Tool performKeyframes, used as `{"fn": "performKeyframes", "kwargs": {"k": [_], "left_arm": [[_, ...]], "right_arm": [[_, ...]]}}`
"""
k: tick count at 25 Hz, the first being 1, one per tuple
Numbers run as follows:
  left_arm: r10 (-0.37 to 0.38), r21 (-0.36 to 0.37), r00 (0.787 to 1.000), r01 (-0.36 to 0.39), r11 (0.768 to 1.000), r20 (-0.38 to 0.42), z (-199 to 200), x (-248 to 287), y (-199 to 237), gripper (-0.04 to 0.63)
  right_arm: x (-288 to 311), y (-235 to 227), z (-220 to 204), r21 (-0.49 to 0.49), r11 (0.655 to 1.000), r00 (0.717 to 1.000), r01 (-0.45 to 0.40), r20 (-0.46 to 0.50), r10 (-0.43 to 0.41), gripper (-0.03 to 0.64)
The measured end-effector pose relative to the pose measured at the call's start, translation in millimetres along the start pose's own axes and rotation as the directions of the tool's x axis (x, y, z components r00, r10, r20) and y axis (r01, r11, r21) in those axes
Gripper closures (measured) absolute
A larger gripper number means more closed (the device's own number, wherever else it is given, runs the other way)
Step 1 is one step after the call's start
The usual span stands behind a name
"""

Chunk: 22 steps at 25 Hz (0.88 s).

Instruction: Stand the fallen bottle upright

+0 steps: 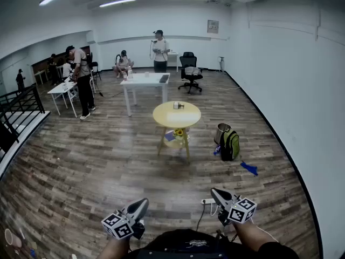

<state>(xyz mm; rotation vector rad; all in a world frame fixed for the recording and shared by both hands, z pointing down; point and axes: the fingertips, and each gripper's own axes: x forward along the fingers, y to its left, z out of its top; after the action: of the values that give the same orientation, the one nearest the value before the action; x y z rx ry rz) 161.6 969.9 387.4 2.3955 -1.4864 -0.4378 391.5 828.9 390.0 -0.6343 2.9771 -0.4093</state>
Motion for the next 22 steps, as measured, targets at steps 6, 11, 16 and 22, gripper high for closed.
{"fn": "performKeyframes", "kwargs": {"k": [6,11,16,22], "left_arm": [[-0.013,0.001,1.000,0.013,1.000,-0.003,-2.2,7.2,10.7,0.584],[-0.021,0.002,1.000,0.021,1.000,-0.005,-2.2,10.2,14.7,0.584],[-0.027,-0.002,1.000,0.027,1.000,-0.006,2.1,10.5,13.0,0.584],[-0.027,-0.005,1.000,0.027,1.000,-0.006,3.2,8.1,15.1,0.584]], "right_arm": [[11.7,-4.1,-1.2,-0.006,1.000,1.000,-0.006,-0.002,0.006,0.614],[13.8,-6.8,0.6,0.002,1.000,1.000,-0.002,0.000,0.002,0.614],[15.4,-7.2,2.2,0.011,1.000,1.000,0.009,0.004,-0.009,0.612],[17.7,-8.6,3.5,0.026,1.000,1.000,0.019,0.018,-0.019,0.612]]}}
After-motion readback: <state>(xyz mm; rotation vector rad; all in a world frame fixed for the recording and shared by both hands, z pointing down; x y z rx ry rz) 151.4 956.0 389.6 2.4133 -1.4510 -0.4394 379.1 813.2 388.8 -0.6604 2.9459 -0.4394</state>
